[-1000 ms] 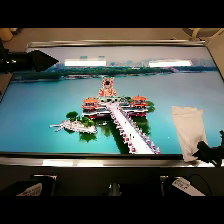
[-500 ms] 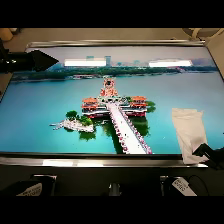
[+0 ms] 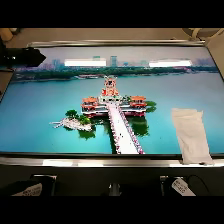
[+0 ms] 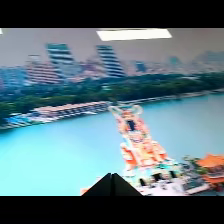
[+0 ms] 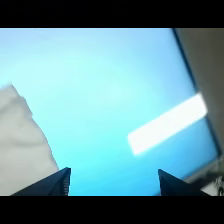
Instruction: Fold the shirts.
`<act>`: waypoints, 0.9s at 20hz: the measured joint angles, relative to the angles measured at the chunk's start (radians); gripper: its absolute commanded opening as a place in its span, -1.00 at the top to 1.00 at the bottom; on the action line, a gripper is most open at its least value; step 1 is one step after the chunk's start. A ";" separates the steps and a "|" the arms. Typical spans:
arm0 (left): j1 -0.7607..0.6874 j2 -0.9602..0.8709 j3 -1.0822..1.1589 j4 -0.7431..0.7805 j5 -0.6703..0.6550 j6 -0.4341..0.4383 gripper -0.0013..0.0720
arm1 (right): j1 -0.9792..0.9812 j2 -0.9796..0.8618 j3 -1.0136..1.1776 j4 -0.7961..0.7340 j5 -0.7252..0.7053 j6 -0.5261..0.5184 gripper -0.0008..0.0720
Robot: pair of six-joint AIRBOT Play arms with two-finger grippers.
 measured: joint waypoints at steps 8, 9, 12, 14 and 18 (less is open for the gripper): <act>-0.053 -0.190 -0.060 0.338 -0.305 -0.197 -0.91 | 0.603 -0.211 0.147 0.025 0.154 0.059 -0.95; -0.060 -0.172 -0.100 0.340 -0.300 -0.200 -0.91 | 0.631 -0.239 0.150 0.035 0.207 0.058 -0.95; -0.074 -0.123 -0.179 0.343 -0.241 -0.205 -0.91 | 0.680 -0.290 0.156 0.018 0.311 0.057 -0.95; -0.078 -0.107 -0.200 0.345 -0.214 -0.207 -0.91 | 0.694 -0.304 0.158 -0.010 0.348 0.057 -0.94; -0.082 -0.103 -0.217 0.346 -0.190 -0.208 -0.91 | 0.706 -0.315 0.158 -0.033 0.380 0.053 -0.93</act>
